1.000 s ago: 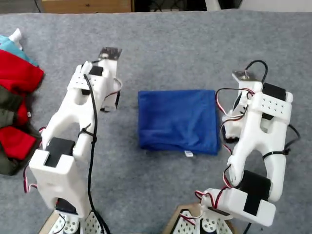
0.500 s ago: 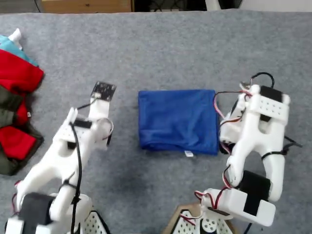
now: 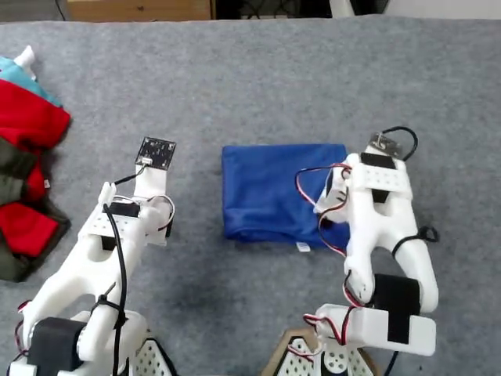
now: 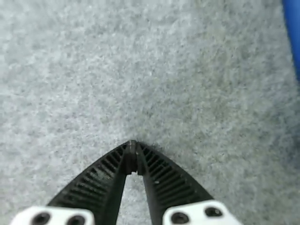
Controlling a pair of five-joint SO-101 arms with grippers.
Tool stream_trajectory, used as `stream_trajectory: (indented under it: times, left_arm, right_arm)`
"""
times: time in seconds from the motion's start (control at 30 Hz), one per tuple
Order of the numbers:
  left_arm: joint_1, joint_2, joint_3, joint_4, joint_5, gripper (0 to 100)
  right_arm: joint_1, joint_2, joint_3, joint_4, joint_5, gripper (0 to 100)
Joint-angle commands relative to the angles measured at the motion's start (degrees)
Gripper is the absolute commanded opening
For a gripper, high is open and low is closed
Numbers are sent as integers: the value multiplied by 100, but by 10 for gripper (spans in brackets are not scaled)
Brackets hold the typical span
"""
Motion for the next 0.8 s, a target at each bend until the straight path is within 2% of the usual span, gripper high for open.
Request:
stream_trajectory:
  times: [0.0, 0.23, 0.37, 0.63, 0.77]
  left_arm:
    - [4, -149, -22, -79, 9, 29]
    - [-4, -149, -22, -79, 9, 29]
    - [-13, -149, -22, -79, 9, 29]
    - [-22, -149, -22, -79, 9, 29]
    - [-22, -149, -13, -79, 9, 29]
  right_arm:
    - [-97, 154, -66, -352, -79, 423]
    - [-105, 1349, -84, -1169, -97, 364]
    - [-105, 1631, -154, -1196, -88, 342]
    - [-105, 1666, -171, -1187, -62, 109]
    - [-105, 1631, -171, -1187, -70, 82]
